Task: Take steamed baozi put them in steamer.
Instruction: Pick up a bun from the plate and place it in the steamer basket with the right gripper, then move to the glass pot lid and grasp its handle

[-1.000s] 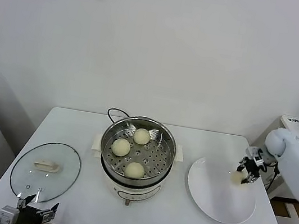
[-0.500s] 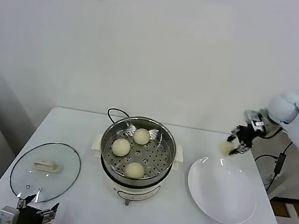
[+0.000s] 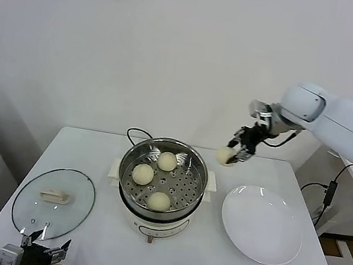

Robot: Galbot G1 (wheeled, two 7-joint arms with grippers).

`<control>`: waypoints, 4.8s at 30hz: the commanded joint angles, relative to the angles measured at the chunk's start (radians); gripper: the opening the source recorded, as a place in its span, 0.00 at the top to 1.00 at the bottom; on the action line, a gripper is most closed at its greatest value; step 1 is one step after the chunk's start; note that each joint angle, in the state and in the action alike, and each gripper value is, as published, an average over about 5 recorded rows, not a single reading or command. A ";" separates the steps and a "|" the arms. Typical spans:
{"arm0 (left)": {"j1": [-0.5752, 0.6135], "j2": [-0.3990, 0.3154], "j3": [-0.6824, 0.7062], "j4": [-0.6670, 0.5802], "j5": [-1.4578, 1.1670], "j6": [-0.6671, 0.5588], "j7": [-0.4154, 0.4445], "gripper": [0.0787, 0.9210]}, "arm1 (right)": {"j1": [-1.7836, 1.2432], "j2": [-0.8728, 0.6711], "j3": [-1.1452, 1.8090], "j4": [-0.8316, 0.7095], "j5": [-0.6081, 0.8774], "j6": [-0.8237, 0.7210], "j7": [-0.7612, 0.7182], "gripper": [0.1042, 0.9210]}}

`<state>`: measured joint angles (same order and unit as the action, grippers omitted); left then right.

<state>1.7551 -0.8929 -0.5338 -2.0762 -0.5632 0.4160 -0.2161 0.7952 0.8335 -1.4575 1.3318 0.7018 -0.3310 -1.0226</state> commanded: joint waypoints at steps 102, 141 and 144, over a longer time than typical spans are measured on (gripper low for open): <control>-0.252 -0.115 -0.097 0.598 1.479 -0.719 -0.045 0.12 | -2.054 0.350 2.141 0.167 -0.243 0.462 0.830 0.12; -0.439 -0.206 -0.148 0.710 1.830 -0.789 -0.186 0.12 | -2.048 0.400 2.146 0.098 -0.270 0.471 0.781 0.12; -0.450 -0.208 -0.139 0.718 1.817 -0.785 -0.168 0.12 | -2.047 0.401 2.149 0.098 -0.270 0.471 0.779 0.12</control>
<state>1.3407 -1.0956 -0.6811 -1.3748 1.2448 -0.3691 -0.4084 -1.2494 1.2292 0.6867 1.4349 0.4358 0.1383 -0.2401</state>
